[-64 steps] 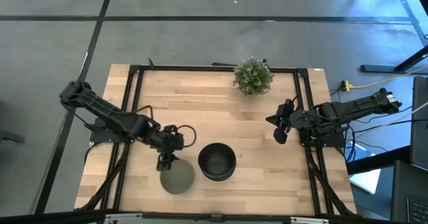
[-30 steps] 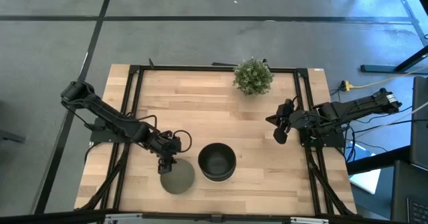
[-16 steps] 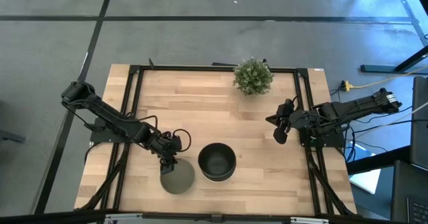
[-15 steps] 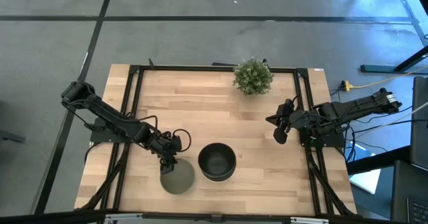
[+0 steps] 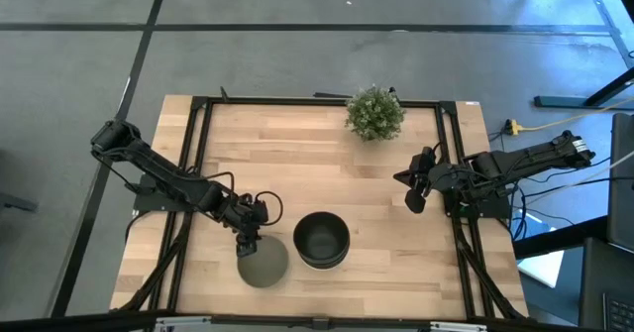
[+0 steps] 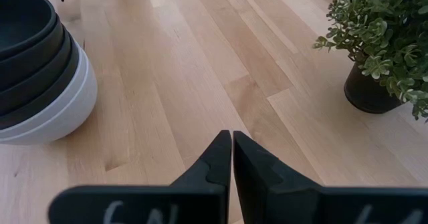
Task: Nest bowls inside each other
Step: Stack the gray bowl on top of the black bowl
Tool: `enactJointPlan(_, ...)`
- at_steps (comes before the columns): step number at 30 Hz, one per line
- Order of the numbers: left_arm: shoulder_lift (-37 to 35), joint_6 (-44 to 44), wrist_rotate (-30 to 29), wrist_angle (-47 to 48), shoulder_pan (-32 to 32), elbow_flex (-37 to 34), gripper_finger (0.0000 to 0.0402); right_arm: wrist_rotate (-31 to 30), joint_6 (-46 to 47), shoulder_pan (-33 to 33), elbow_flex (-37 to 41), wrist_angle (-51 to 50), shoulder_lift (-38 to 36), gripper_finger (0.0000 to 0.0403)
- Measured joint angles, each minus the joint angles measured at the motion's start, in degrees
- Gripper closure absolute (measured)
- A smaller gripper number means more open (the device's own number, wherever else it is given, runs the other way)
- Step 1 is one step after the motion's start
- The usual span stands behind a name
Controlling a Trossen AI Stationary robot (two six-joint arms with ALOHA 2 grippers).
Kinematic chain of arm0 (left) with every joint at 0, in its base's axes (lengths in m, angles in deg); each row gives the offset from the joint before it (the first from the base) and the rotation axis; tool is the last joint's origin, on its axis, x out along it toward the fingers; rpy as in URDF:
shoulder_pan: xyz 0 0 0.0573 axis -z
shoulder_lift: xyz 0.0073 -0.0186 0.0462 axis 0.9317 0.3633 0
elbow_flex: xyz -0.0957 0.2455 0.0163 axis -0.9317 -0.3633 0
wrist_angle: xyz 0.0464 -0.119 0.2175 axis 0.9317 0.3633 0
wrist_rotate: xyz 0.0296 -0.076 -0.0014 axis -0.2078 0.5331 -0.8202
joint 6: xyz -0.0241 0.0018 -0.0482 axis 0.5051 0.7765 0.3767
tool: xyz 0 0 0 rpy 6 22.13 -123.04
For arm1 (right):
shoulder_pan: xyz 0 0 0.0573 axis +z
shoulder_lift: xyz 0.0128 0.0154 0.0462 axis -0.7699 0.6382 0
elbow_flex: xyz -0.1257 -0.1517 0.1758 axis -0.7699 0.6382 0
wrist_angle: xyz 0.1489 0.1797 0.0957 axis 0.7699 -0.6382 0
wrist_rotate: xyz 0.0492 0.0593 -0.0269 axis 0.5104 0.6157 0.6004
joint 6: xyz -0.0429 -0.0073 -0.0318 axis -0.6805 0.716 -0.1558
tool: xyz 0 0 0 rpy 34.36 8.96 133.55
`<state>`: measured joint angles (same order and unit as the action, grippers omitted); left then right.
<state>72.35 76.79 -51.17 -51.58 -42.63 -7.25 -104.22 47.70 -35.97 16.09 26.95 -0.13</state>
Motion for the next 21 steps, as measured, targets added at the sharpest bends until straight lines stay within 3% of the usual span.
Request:
enactJointPlan(9, 0.0, 0.2, 0.4, 0.0, 0.0, 0.0, 0.0318, 0.0, 0.1, 0.0, 0.0, 0.0, 0.0, 0.0384)
enactJointPlan(15, 0.0, 0.3, 0.8, 0.0, 0.0, 0.0, 0.0386, 0.0, 0.2, 0.0, 0.0, 0.0, 0.0, 0.0384)
enactJointPlan(21, 0.0, 0.4, 1.4, 0.0, 0.0, 0.1, 0.0395, -0.5, 0.2, 0.0, 0.0, 0.0, 0.0, 0.0384)
